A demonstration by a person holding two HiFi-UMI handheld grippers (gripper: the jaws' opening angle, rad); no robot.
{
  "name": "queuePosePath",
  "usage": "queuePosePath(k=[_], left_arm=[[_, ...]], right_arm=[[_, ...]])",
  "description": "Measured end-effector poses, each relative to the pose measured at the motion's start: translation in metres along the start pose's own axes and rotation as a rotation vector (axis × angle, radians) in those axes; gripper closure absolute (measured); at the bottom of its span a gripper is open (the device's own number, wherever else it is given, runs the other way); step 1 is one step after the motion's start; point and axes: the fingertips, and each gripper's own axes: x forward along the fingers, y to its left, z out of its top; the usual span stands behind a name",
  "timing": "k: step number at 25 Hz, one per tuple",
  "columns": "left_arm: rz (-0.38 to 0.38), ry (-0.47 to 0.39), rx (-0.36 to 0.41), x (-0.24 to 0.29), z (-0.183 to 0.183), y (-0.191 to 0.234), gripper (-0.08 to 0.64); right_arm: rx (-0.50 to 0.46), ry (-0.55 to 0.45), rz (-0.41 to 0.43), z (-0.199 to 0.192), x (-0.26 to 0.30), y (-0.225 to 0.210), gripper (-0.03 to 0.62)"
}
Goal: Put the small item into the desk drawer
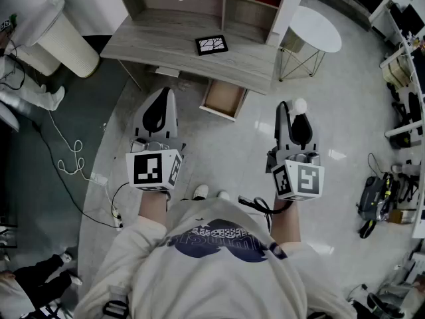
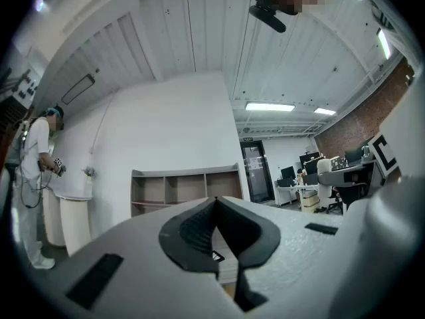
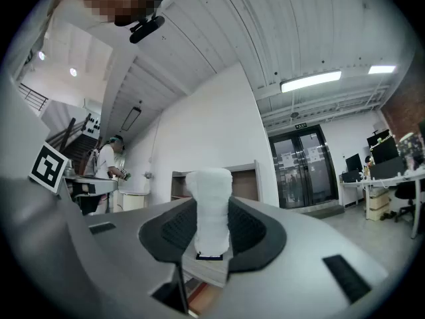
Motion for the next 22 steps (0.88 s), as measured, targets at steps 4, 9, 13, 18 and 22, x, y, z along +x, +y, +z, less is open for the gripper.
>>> queuePosePath(k=[4,9,13,18,22], left_arm=[[0.0,0.001,0.0,0.0,-0.001,0.0,0.552],[0.007,0.003,0.0,-0.001,-0.001,0.002,0.552],[0.013,0.007,-0.002,-0.003,-0.004,0.002,0.552],[0.018,0.018,-0.004,-0.008,-0.007,-0.001,0.552],[0.028,0.029,-0.007,-0.012,-0.007,-0.002,0.552]], right_arm=[[-0.009,0.004,-0.004,-0.002,0.0,0.0,0.465],[-0.026,0.016,0.003,-0.003,-0.001,0.002,0.466],[-0.039,0.029,0.011,-0.008,-0.002,0.004,0.466],[0.013,0.025,0.041,-0.009,-0.005,0.004,0.465],[0.1,0.01,0.081,-0.006,-0.007,0.003,0.462]])
